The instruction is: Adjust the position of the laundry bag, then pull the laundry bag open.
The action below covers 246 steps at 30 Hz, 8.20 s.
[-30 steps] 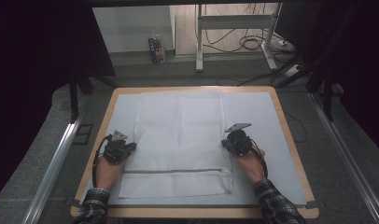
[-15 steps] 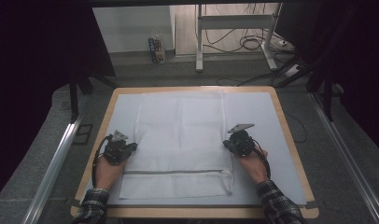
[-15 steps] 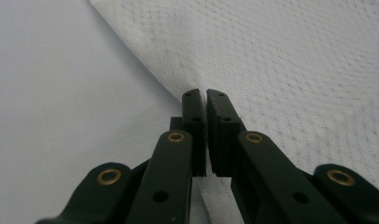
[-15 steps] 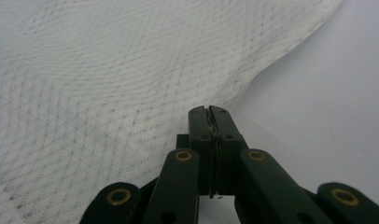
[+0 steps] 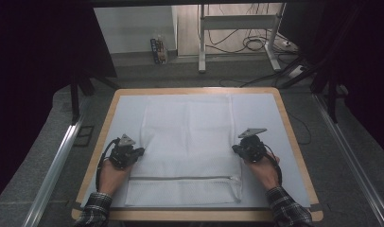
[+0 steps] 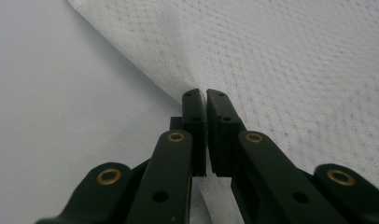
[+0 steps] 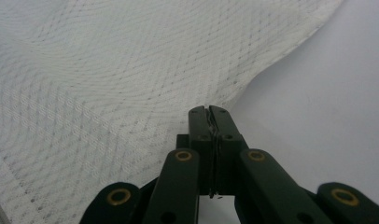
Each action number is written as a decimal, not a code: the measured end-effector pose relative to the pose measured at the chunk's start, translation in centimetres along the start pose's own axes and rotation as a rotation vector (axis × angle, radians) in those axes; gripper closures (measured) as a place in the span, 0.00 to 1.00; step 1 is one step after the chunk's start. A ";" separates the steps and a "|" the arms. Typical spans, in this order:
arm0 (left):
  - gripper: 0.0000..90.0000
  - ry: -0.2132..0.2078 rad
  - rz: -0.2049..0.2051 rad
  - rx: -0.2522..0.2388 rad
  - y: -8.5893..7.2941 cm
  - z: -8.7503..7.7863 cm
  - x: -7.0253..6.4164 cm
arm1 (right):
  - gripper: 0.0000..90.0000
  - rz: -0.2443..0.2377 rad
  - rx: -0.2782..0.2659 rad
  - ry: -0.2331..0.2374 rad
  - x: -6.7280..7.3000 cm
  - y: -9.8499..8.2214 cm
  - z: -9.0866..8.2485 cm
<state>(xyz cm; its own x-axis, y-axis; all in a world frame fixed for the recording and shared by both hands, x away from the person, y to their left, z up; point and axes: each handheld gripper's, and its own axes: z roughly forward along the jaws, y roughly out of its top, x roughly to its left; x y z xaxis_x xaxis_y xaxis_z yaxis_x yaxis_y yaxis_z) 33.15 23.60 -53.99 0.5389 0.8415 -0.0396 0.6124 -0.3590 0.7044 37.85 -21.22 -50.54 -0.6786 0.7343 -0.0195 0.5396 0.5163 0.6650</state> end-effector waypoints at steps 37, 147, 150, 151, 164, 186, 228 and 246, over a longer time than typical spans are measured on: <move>0.96 -0.064 0.118 0.047 0.2 -0.2 -3.4 | 0.97 -0.025 0.048 -0.019 -0.4 -2.9 -3.6; 0.02 -0.113 0.163 0.098 -1.1 0.0 -7.5 | 0.28 0.043 0.032 0.311 2.1 -7.3 -5.4; 0.02 -0.114 0.160 0.099 -1.1 0.0 -7.5 | 0.32 0.048 0.048 0.327 2.1 -7.4 -5.4; 0.03 -0.115 0.159 0.098 -1.1 0.0 -7.4 | 0.36 0.049 0.060 0.331 2.1 -7.5 -5.5; 0.03 -0.126 0.155 0.099 -1.1 0.1 -7.3 | 0.81 0.039 0.018 0.301 2.1 -6.4 -5.4; 0.03 -0.124 0.149 0.101 -1.1 0.1 -7.4 | 0.96 0.102 0.068 0.345 1.5 -6.9 -5.6; 0.18 -0.262 0.307 0.056 0.7 1.3 -12.2 | 0.95 0.202 -0.030 0.373 0.6 -5.9 -5.3; 0.47 -0.452 0.352 -0.096 5.1 2.1 -19.1 | 0.96 0.239 -0.041 0.375 0.7 -5.6 -5.2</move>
<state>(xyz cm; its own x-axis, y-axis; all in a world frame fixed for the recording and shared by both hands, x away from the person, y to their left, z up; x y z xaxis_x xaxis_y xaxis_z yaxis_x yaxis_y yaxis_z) 27.20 4.90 -51.14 0.9069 0.4145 -0.0757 0.3080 -0.5295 0.7904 31.73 -25.88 -50.36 -0.6751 0.6163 0.4054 0.6880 0.3278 0.6474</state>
